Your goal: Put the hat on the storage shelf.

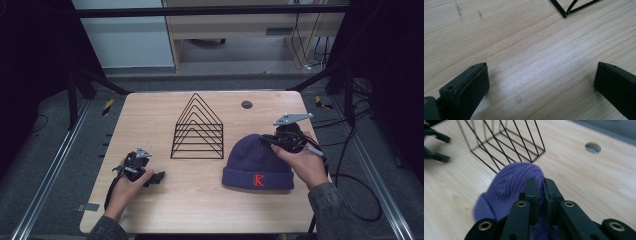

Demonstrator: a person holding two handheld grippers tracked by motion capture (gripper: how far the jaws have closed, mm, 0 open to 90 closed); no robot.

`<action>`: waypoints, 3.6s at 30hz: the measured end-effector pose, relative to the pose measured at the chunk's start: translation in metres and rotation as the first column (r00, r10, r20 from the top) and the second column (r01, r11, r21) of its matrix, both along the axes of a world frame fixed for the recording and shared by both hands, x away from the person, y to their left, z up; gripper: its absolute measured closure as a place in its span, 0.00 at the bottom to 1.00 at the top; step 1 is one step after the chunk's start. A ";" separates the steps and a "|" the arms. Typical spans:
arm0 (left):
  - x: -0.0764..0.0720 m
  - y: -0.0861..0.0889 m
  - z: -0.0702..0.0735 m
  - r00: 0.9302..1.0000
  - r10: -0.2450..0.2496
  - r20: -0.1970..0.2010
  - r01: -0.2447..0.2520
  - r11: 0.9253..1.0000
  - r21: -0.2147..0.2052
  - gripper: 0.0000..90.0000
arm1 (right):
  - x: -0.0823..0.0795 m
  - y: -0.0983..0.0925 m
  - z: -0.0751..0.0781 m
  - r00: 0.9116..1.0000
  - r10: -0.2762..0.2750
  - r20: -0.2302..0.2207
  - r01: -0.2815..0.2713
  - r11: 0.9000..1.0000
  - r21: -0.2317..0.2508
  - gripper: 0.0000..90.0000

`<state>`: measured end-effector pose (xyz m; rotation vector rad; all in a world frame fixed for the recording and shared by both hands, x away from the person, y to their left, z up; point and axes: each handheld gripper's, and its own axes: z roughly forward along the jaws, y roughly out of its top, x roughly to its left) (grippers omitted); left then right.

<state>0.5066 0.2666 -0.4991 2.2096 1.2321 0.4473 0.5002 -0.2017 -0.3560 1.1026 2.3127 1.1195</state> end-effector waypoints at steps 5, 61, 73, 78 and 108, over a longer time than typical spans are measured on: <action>0.000 0.000 0.000 1.000 0.000 0.000 0.000 1.000 0.000 0.00 | -0.012 0.001 0.030 0.998 0.034 0.058 -0.035 0.999 0.012 0.93; 0.000 0.000 0.000 1.000 -0.002 0.005 0.002 1.000 -0.003 0.00 | 0.012 0.039 0.181 0.948 -0.002 0.319 -0.032 0.994 0.100 0.93; 0.000 -0.001 0.000 1.000 0.000 0.008 0.000 1.000 -0.005 0.00 | 0.017 0.057 0.183 0.941 0.014 0.338 -0.061 0.990 0.130 0.93; 0.000 -0.001 -0.001 1.000 0.000 0.008 0.000 1.000 -0.006 0.00 | 0.019 0.070 0.187 0.936 0.026 0.351 -0.081 0.986 0.143 0.93; 0.000 -0.001 0.004 1.000 -0.018 0.015 0.017 1.000 0.002 0.06 | 0.052 0.123 0.181 0.941 0.083 0.329 -0.146 0.974 0.173 0.92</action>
